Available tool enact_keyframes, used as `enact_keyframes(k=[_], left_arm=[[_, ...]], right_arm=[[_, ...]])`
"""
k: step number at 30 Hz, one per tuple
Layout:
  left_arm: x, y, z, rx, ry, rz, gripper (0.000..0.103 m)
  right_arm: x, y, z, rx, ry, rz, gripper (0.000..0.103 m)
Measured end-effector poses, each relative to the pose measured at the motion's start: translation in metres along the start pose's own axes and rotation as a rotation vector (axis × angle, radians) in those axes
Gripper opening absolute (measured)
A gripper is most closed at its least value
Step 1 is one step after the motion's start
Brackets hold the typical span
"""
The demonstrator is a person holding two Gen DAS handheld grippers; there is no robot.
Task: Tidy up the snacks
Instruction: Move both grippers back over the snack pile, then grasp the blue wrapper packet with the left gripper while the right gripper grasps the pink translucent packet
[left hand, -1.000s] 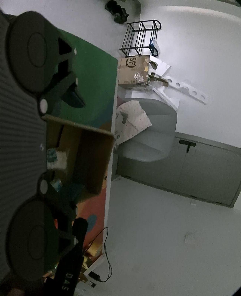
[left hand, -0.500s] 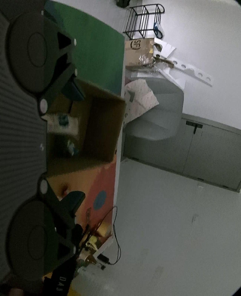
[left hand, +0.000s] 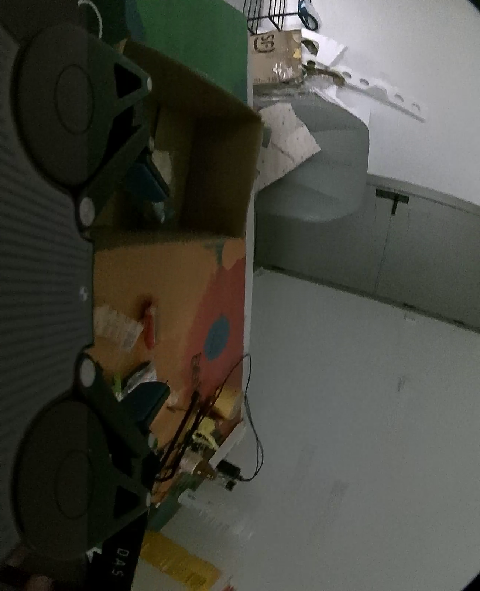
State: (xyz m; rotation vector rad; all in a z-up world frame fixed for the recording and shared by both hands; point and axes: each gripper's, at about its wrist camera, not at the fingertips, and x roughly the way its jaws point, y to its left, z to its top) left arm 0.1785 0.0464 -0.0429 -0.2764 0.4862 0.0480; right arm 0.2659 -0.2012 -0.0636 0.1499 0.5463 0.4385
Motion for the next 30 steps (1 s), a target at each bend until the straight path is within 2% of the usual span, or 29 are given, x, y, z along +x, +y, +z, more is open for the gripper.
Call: enact_keyframes(k=[10, 16, 24, 26, 30], left_arm=[[0.009, -0.031, -0.019, 0.043, 0.035, -0.057, 0.102], [0.018, -0.053, -0.035, 0.068, 0.069, -0.092, 0.099], [0.038, -0.071, -0.052, 0.077, 0.122, -0.112, 0.086], [0.044, -0.075, -0.057, 0.075, 0.140, -0.118, 0.079], [0.055, -0.079, -0.064, 0.078, 0.176, -0.132, 0.068]], right_arm=[[-0.015, -0.055, -0.017, 0.043, 0.003, -0.096, 0.103], [-0.015, -0.078, -0.028, 0.057, 0.027, -0.103, 0.094], [-0.003, -0.094, -0.046, 0.082, 0.086, -0.096, 0.076], [0.001, -0.096, -0.051, 0.089, 0.103, -0.090, 0.072], [0.010, -0.097, -0.061, 0.093, 0.139, -0.085, 0.070]])
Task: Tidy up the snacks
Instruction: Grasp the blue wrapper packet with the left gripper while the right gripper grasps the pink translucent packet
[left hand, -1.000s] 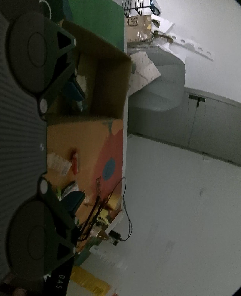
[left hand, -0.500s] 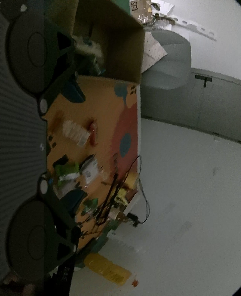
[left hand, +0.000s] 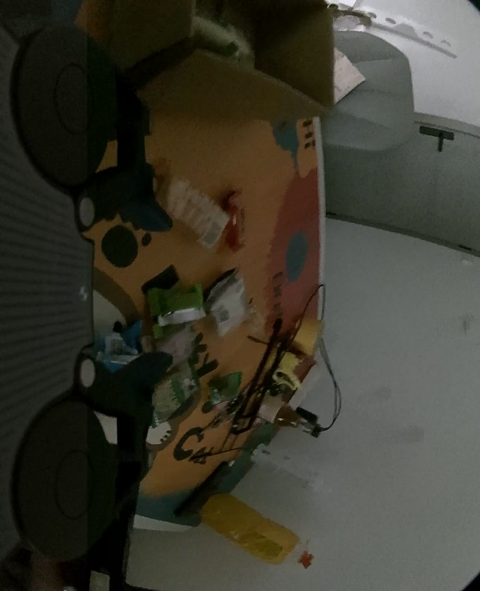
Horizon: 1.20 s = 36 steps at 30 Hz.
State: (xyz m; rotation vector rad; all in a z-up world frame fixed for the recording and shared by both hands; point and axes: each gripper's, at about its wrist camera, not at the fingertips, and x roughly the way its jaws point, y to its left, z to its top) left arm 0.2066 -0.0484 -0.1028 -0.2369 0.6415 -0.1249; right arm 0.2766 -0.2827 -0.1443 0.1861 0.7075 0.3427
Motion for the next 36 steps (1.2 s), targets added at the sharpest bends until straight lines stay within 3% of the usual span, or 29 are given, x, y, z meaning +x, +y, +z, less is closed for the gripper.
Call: enact_keyframes(k=[8, 12, 18, 31, 33, 36], left_arm=[[0.016, -0.004, -0.008, 0.008, 0.042, -0.005, 0.065], [0.024, -0.011, -0.009, 0.016, 0.057, -0.015, 0.065], [0.038, -0.024, -0.012, 0.024, 0.083, -0.041, 0.065], [0.062, -0.042, -0.025, 0.032, 0.134, -0.081, 0.065], [0.064, -0.041, -0.027, 0.036, 0.130, -0.071, 0.059], [0.064, -0.042, -0.028, 0.066, 0.130, -0.059, 0.042]], right_arm=[[0.014, 0.006, -0.010, -0.010, 0.043, 0.015, 0.064], [0.015, 0.004, -0.009, -0.002, 0.058, 0.038, 0.040], [0.010, -0.002, -0.009, 0.005, 0.056, 0.054, 0.019], [-0.002, -0.019, -0.009, 0.010, 0.037, -0.010, 0.021], [-0.002, -0.018, -0.010, 0.007, 0.036, -0.005, 0.028], [0.002, -0.015, -0.012, -0.002, 0.051, 0.004, 0.032]])
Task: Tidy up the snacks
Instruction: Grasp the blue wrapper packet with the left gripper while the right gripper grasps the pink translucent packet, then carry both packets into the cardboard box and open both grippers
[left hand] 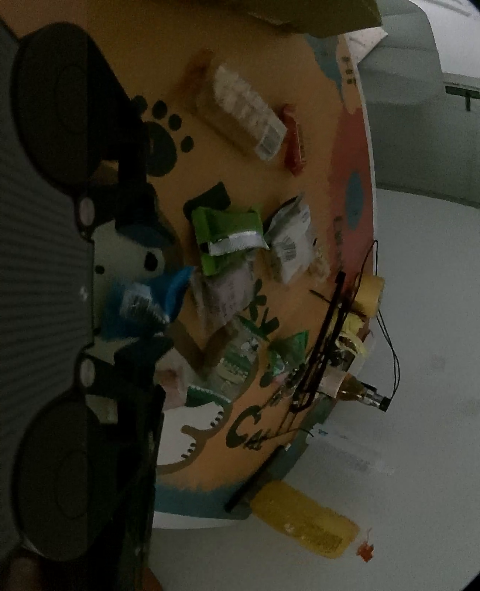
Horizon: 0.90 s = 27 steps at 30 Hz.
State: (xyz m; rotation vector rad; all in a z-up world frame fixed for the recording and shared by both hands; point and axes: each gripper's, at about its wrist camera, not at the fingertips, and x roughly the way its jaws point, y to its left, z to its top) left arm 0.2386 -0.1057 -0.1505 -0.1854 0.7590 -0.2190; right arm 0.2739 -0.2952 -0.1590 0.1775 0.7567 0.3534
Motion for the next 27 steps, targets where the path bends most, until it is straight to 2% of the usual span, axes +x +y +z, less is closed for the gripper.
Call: enact_keyframes(k=[1, 3, 5, 9, 10, 12, 27], left_arm=[[0.000, 0.001, 0.000, 0.004, 0.001, 0.013, 0.033], [-0.001, 0.004, 0.001, -0.001, 0.002, 0.011, 0.032], [-0.003, 0.008, 0.002, -0.012, 0.002, 0.016, 0.030], [-0.011, 0.018, 0.004, -0.029, -0.018, 0.031, 0.030], [-0.014, 0.019, 0.004, -0.030, -0.023, 0.035, 0.030], [-0.019, 0.023, 0.006, -0.030, -0.032, 0.040, 0.030], [-0.058, 0.044, 0.014, -0.047, -0.112, 0.074, 0.030]], right_arm=[[0.000, 0.002, 0.000, -0.008, -0.009, 0.000, 0.033], [0.002, 0.006, 0.000, -0.020, -0.015, -0.001, 0.041], [0.004, 0.008, 0.001, -0.026, -0.020, -0.005, 0.045], [0.009, 0.013, 0.002, -0.050, -0.029, -0.013, 0.045], [0.010, 0.014, 0.002, -0.057, -0.027, -0.014, 0.041], [0.011, 0.016, 0.002, -0.058, -0.014, 0.004, 0.019], [0.005, 0.045, 0.009, -0.062, -0.057, 0.083, 0.016]])
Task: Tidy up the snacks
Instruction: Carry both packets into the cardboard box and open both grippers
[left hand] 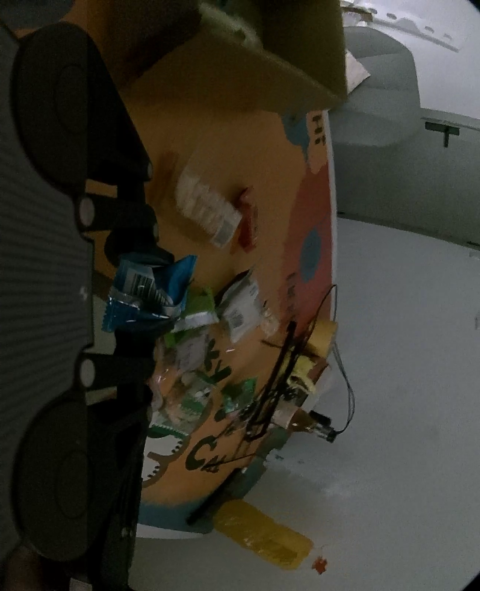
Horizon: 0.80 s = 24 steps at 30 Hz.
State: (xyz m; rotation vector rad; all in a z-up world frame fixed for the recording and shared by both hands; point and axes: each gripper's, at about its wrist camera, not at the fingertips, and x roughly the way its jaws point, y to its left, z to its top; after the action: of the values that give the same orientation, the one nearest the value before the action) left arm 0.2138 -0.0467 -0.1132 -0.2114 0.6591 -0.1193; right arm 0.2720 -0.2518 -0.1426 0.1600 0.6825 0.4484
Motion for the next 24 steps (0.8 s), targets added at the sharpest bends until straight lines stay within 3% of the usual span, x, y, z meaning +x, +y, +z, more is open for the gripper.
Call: enact_keyframes(k=[24], left_arm=[[-0.079, 0.071, 0.046, -0.100, -0.218, 0.131, 0.030]], right_arm=[[0.019, 0.089, 0.042, -0.065, -0.067, 0.210, 0.016]])
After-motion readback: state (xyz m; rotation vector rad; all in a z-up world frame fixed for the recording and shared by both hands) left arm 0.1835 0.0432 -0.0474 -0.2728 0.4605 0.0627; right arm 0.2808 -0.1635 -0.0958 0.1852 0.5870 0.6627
